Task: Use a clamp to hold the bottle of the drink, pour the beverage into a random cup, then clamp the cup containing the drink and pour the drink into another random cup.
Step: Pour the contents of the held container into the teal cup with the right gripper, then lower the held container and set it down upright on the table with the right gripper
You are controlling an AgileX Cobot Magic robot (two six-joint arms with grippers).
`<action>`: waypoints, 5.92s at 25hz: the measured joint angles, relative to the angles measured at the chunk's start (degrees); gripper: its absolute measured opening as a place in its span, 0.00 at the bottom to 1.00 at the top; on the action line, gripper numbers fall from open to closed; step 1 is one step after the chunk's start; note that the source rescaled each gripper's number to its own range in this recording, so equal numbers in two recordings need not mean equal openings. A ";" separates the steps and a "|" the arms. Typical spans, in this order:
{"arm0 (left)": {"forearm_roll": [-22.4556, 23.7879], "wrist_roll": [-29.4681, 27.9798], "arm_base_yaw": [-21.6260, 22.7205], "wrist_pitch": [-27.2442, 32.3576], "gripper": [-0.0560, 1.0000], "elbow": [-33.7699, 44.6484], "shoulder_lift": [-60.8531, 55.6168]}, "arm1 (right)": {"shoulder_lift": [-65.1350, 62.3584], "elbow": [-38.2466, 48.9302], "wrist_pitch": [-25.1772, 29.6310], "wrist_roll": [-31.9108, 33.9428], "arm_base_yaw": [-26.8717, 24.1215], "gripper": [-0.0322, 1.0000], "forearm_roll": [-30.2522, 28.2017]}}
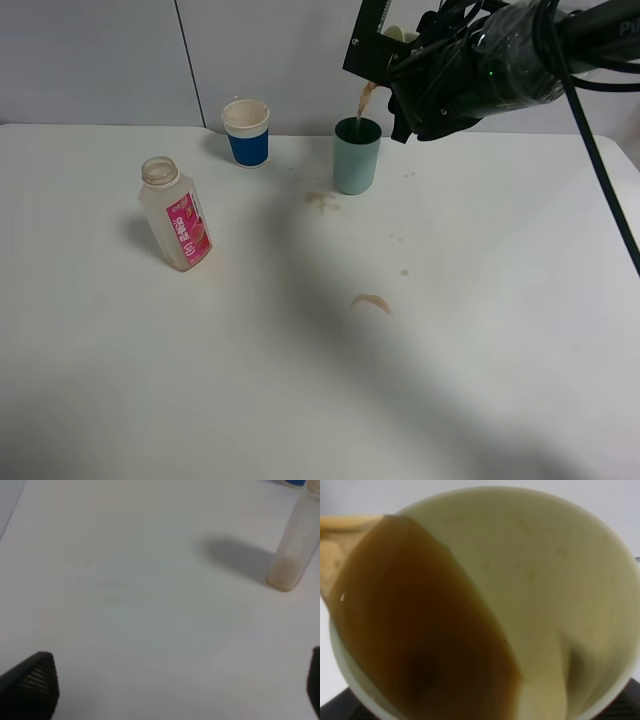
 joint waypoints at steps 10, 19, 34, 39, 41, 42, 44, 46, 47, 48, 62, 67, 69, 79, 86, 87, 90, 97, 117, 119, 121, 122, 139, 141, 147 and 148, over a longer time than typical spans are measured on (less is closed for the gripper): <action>0.00 0.00 0.00 0.00 1.00 0.00 0.00 | 0.00 -0.07 1.15 -2.97 0.00 0.03 0.00; 0.00 0.00 0.00 0.00 1.00 0.00 0.00 | 0.00 -0.07 1.20 -6.00 0.00 0.03 0.00; 0.00 0.00 0.00 0.00 1.00 0.00 0.00 | 0.00 -0.07 1.38 -10.45 0.00 0.03 0.00; 0.00 0.00 0.00 0.00 1.00 0.00 0.00 | 0.00 -0.07 1.43 -11.89 0.00 0.03 0.00; 0.00 0.00 0.00 0.00 1.00 0.00 0.00 | 0.00 -0.07 1.43 -12.98 0.00 0.03 0.00; 0.00 0.00 0.00 0.00 1.00 0.00 0.00 | 0.00 -0.07 1.43 -13.47 0.00 0.03 0.00; 0.00 0.00 0.00 0.00 1.00 0.00 0.00 | 0.00 -0.07 1.43 -14.29 0.00 0.03 0.00; 0.00 0.00 0.00 0.00 1.00 0.00 0.00 | 0.00 -0.07 1.43 -15.00 0.00 0.03 0.00; 0.00 0.00 0.00 0.00 1.00 0.00 0.00 | 0.00 -0.07 1.43 -15.04 0.00 0.03 0.00; 0.00 0.00 0.00 0.00 1.00 0.00 0.00 | 0.00 -0.07 1.43 -15.04 0.00 0.03 0.00; 0.00 0.00 0.00 0.00 1.00 0.00 0.00 | 0.00 -0.07 2.31 -19.68 0.00 0.03 0.00; 0.00 0.00 0.00 0.00 1.00 0.00 0.00 | 0.00 -0.07 2.98 -20.51 0.00 0.03 0.00; 0.00 0.00 0.00 0.00 1.00 0.00 0.00 | 0.00 -0.07 3.03 -20.55 0.00 0.03 0.00; 0.00 0.00 0.00 0.00 1.00 0.00 0.00 | 0.00 -0.07 2.76 -20.02 0.85 0.03 0.00; 0.00 0.00 0.00 0.00 1.00 0.00 0.00 | 0.00 -0.07 2.94 -17.13 1.34 0.03 0.00; 0.00 0.00 0.00 0.00 1.00 0.00 0.00 | 0.00 -0.07 3.00 -15.65 1.34 0.03 0.00; 0.00 0.00 0.00 0.00 1.00 0.00 0.00 | 0.00 -0.20 3.06 -10.91 1.34 0.03 0.95; 0.00 0.00 0.00 0.00 1.00 0.00 0.00 | -2.13 -0.26 -0.28 -6.88 1.34 0.03 13.77; 0.00 0.00 0.00 0.00 1.00 0.00 0.00 | -23.07 0.09 -26.64 -28.95 3.20 0.03 58.85; 0.00 0.00 0.00 0.00 1.00 0.00 0.00 | -23.14 1.54 -32.21 -31.48 3.83 0.03 61.67; 0.00 0.00 0.00 0.00 1.00 0.00 0.00 | -23.14 4.12 -38.17 -32.48 4.12 0.03 63.17; 0.00 0.00 0.00 0.00 1.00 0.00 0.00 | -23.14 5.71 -41.51 -32.86 4.12 0.03 63.36; 0.00 0.00 0.00 0.00 1.00 0.00 0.00 | -16.06 23.62 -73.07 -39.21 4.12 0.03 81.47; 0.00 0.00 0.00 0.00 1.00 0.00 0.00 | -13.66 23.62 -74.56 -39.90 4.12 0.03 83.17; 0.00 0.00 0.00 0.00 1.00 0.00 0.00 | -6.60 23.62 -77.97 -40.60 4.12 0.03 84.30; 0.00 0.00 0.00 0.00 1.00 0.00 0.00 | -5.44 23.62 -78.48 -40.60 4.12 0.03 84.30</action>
